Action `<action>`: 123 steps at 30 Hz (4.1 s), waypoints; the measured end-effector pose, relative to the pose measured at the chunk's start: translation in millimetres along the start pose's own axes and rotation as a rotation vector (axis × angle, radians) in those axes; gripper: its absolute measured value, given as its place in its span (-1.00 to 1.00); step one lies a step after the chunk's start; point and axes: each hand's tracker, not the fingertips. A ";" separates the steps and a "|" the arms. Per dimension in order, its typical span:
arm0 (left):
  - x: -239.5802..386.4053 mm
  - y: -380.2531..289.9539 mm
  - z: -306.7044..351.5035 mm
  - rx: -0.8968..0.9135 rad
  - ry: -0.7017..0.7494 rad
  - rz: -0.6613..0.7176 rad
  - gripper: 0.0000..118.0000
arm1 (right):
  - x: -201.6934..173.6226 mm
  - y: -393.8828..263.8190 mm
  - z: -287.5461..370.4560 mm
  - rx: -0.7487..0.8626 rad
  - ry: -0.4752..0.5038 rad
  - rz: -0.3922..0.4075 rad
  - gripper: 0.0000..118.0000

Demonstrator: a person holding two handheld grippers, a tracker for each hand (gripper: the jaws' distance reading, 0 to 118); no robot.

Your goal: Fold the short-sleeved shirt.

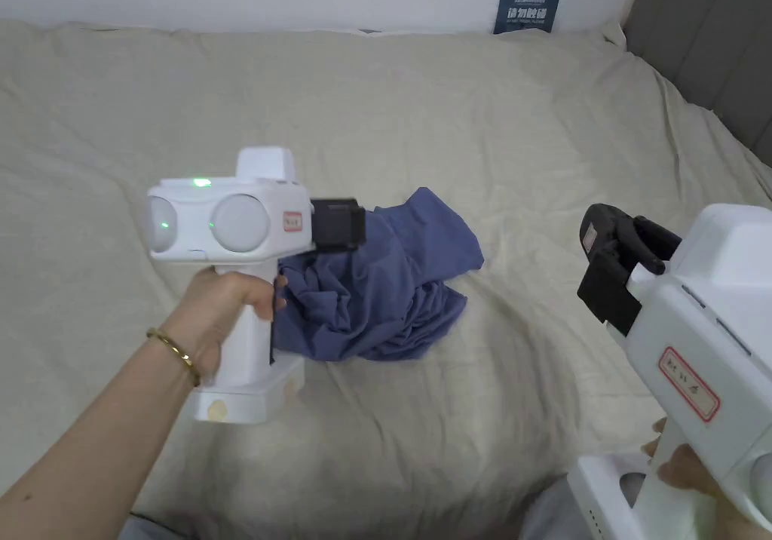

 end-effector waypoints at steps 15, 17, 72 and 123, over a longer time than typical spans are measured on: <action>-37.8 -62.1 132.8 0.426 0.403 -0.149 -0.21 | -27.1 -6.7 -26.2 0.031 0.013 0.060 -0.98; -38.6 -73.6 134.4 0.410 0.399 -0.142 -0.65 | -29.0 -9.6 -28.3 0.021 0.016 0.068 -0.98; -72.5 -52.5 -13.6 -0.169 0.115 0.123 -0.93 | 13.0 1.1 -303.3 -0.640 0.039 0.092 0.92; -105.8 375.2 96.1 0.500 0.336 0.083 -0.93 | 31.3 425.0 -245.1 0.019 -0.101 -0.003 -0.88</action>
